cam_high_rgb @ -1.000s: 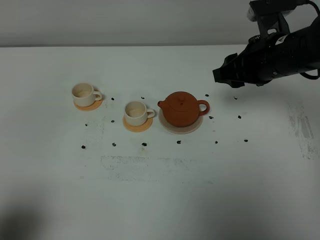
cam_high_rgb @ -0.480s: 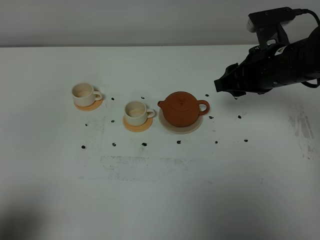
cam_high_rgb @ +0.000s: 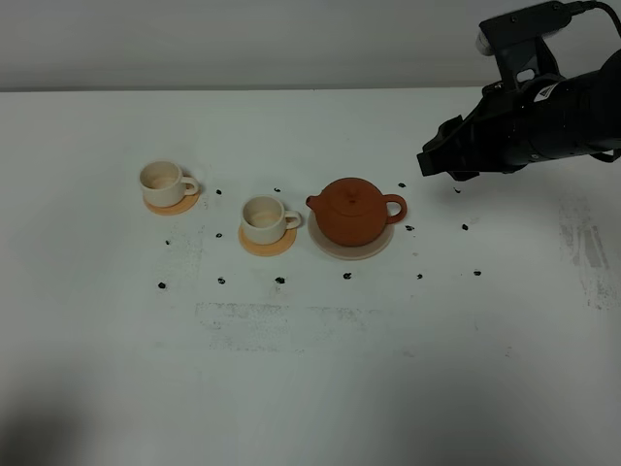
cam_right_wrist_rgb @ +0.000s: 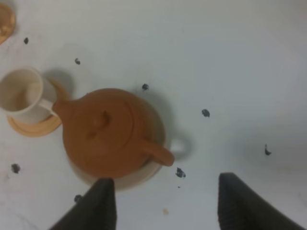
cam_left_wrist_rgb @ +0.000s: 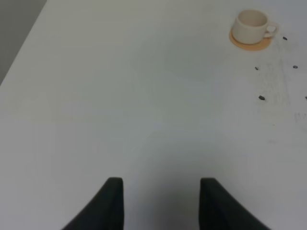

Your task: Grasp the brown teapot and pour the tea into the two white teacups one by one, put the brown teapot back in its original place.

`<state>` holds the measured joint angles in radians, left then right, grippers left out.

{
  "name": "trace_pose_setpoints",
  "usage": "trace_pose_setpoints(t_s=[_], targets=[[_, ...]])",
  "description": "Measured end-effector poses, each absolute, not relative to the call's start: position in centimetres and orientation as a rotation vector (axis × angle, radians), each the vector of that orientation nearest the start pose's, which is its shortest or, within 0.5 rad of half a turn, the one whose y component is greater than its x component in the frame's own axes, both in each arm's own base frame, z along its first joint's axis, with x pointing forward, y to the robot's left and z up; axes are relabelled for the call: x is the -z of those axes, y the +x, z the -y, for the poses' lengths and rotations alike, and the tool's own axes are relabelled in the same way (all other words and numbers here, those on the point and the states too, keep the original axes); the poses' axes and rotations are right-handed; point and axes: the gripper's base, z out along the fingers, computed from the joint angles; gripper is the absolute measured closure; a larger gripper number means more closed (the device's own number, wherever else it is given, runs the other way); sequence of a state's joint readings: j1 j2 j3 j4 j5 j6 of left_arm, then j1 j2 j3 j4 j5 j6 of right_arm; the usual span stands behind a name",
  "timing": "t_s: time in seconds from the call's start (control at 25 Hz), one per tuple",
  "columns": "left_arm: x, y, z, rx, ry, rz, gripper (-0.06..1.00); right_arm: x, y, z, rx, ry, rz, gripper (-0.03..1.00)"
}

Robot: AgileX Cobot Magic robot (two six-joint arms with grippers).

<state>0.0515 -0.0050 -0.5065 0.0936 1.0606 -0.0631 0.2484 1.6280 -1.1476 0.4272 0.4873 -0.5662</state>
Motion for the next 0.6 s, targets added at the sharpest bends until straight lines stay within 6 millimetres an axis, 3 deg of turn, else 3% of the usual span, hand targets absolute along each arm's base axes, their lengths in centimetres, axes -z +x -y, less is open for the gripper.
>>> trace_pose_setpoints(t_s=[0.28,0.6], targets=[[-27.9,-0.7,-0.7,-0.104,-0.121,-2.027,0.55,-25.8,33.6,-10.9,-0.286,-0.628,-2.352,0.48],[-27.9,-0.7,-0.7,-0.104,-0.121,-2.027,0.55,-24.5,33.3,-15.1,-0.174,-0.861,-2.361,0.48]])
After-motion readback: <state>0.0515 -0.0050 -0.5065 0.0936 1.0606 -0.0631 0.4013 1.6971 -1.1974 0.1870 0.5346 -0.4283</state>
